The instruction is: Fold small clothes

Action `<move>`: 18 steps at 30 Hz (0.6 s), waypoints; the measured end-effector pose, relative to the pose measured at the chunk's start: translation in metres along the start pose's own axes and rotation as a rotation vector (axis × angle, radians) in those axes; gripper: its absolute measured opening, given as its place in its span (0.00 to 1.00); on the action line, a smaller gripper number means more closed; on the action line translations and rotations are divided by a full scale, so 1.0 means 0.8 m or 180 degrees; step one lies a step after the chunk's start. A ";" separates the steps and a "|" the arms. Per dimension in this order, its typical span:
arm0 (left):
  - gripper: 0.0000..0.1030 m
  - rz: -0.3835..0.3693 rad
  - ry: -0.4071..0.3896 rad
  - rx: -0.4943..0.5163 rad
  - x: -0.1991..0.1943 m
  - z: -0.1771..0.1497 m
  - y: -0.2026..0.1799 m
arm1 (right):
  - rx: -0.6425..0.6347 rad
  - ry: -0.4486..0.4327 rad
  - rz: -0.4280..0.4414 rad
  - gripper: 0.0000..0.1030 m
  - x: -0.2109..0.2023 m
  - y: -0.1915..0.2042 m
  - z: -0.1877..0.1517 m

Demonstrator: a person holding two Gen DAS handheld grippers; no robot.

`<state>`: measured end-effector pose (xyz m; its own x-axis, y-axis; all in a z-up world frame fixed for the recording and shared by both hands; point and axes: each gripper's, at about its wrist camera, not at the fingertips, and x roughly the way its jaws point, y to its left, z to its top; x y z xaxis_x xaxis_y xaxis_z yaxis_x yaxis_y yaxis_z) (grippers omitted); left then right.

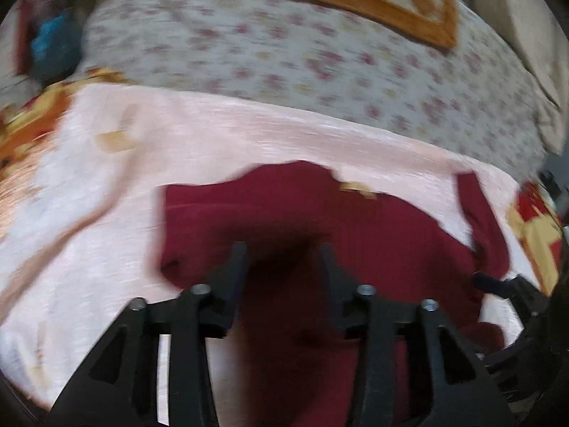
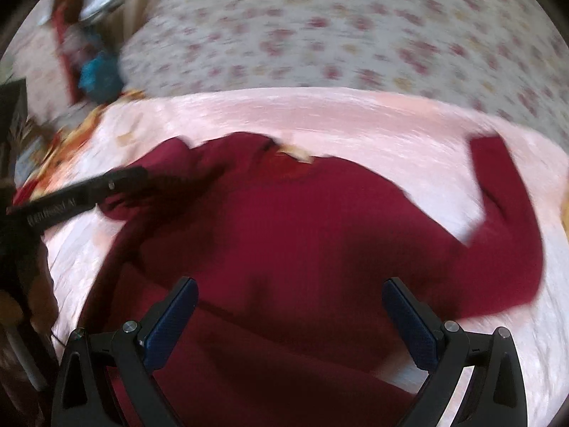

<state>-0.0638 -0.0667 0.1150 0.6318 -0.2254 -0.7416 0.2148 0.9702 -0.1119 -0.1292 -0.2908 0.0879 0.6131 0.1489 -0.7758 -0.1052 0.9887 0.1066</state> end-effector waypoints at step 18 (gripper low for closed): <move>0.45 0.0573 0.0344 -0.0677 0.055 -0.031 0.131 | -0.1828 -0.0116 0.0412 0.76 0.125 0.191 0.092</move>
<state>-0.0321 0.0271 0.0539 0.5601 -0.0482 -0.8270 -0.0617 0.9931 -0.0997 -0.0264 -0.1233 0.0725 0.5924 0.2784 -0.7561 -0.5820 0.7967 -0.1626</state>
